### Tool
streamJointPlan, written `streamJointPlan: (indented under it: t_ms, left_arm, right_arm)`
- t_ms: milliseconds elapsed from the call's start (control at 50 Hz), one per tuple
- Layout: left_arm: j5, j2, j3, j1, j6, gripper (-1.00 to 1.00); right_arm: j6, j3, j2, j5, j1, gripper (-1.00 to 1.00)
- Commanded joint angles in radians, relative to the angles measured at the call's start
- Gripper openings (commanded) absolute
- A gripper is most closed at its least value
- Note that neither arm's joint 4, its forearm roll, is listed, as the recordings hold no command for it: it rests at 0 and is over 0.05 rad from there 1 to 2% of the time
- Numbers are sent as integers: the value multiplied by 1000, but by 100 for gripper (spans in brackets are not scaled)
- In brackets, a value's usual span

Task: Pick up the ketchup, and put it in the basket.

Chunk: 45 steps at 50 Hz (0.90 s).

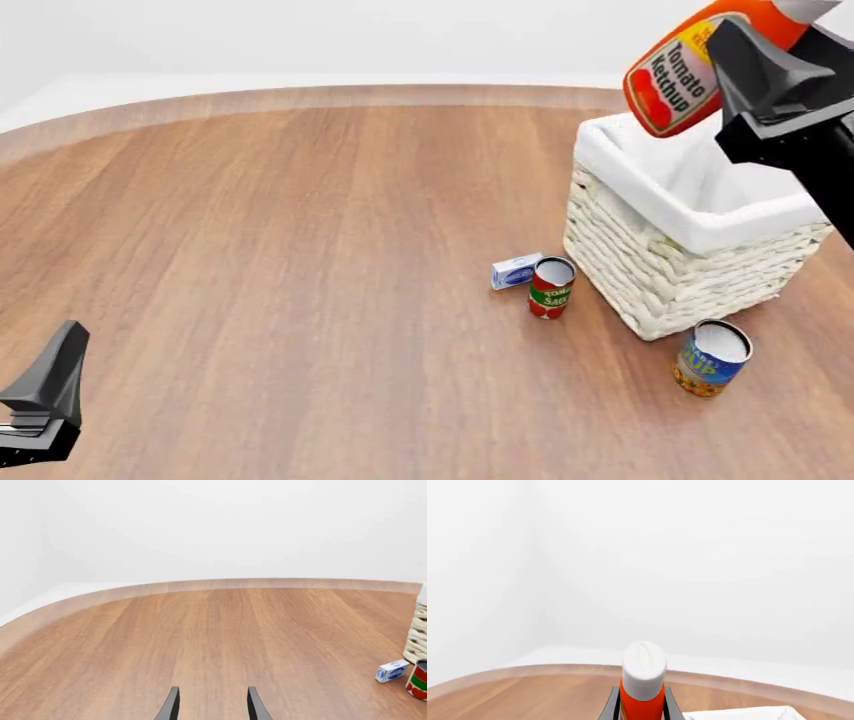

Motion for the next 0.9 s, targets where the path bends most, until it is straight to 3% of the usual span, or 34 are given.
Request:
streamJointPlan:
  t_ms: [20,180,900]
  left_arm:
    - [0,0,0,0,0,100]
    - [0,0,0,0,0,100]
    - [0,0,0,0,0,100]
  right_arm:
    - [51,16,-32,-1,-123,-100]
    - [81,19,-39,-2,-199,-100]
    - [64,55,29,-39,-293,-100]
